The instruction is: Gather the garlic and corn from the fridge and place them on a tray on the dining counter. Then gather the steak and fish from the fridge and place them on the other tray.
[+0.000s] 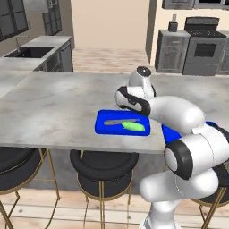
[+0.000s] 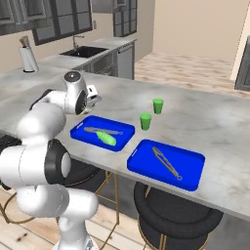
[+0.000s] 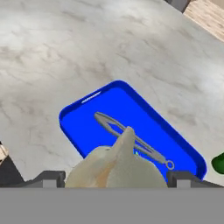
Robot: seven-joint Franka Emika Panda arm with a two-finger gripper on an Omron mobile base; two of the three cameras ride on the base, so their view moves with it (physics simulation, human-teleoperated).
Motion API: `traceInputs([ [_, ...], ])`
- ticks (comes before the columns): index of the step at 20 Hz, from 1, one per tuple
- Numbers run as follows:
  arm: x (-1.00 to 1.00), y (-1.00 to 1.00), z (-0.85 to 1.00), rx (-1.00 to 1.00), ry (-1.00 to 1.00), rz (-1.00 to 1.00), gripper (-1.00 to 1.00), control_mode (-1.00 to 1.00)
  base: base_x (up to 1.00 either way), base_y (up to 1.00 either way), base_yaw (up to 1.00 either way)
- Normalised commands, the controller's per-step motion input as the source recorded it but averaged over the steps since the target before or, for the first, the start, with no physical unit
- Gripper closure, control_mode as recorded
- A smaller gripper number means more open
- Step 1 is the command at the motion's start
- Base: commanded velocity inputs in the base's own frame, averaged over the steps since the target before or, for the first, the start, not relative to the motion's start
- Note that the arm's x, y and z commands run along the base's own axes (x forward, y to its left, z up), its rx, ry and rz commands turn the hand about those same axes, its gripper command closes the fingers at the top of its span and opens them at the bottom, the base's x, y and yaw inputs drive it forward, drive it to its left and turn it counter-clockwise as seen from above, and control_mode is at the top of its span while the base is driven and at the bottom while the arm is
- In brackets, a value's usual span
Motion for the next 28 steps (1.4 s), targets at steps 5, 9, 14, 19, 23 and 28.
traceInputs([
  [5, 0.71, 0.13, -0.37, -0.22, 0.00, 0.11, 1.00, -1.00, 0.00, 0.00, 0.00],
  [9, 0.35, 0.00, -0.27, -0.10, 0.00, 0.11, 1.00, -1.00, 0.00, 0.00, 0.00],
  [14, 0.28, 0.00, -0.28, -0.01, 0.00, 0.09, 1.00, -1.00, 0.00, 0.00, 0.00],
  [19, 0.35, 0.00, -0.44, -0.01, 0.03, 0.10, 1.00, -1.00, 0.00, 0.00, 0.00],
  [23, 0.43, 0.00, -0.36, -0.01, 0.11, 0.09, 1.00, -1.00, 0.00, 0.00, 0.00],
  [28, 0.47, 0.09, -0.24, -0.01, 0.05, 0.08, 1.00, -1.00, 0.00, 0.00, 0.00],
])
